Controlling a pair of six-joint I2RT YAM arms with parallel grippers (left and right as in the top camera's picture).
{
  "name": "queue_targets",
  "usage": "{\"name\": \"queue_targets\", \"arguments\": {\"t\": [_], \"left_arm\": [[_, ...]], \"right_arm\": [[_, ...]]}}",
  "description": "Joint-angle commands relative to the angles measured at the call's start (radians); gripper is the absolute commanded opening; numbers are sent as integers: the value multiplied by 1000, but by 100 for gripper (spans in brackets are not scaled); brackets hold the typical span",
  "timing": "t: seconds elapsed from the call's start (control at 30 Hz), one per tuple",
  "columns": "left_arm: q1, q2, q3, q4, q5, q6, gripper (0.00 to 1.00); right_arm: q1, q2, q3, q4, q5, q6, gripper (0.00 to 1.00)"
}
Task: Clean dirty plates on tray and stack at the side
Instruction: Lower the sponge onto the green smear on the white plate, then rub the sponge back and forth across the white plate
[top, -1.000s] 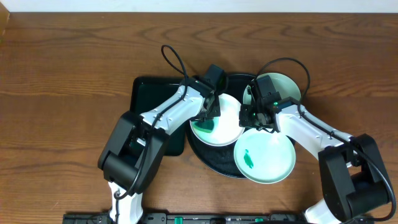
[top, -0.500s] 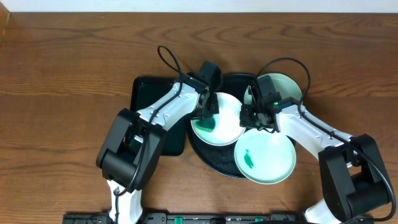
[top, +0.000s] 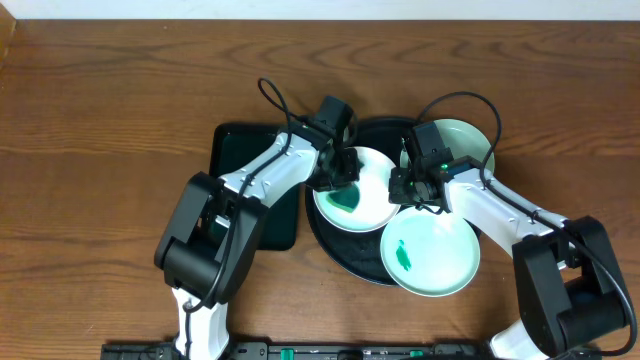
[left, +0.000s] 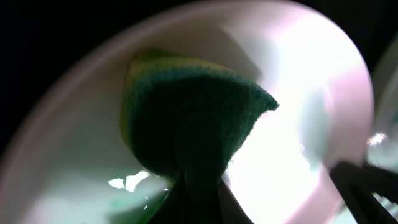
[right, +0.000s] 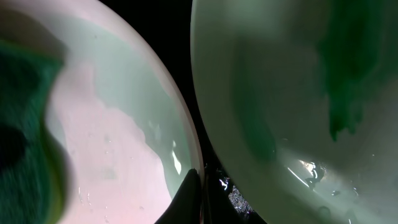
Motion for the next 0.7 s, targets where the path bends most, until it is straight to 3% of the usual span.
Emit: {"name": "queue_targets", "arguments": {"t": [0.0, 0.3, 0.67], "left_arm": [[-44, -55, -30, -7, 132, 9, 7], [-45, -233, -30, -27, -12, 9, 7], [-58, -213, -77, -94, -349, -27, 7]], "right_arm": [[16, 5, -5, 19, -85, -5, 1], [16, 5, -5, 18, -85, -5, 1], [16, 5, -6, 18, -85, -5, 1]]}}
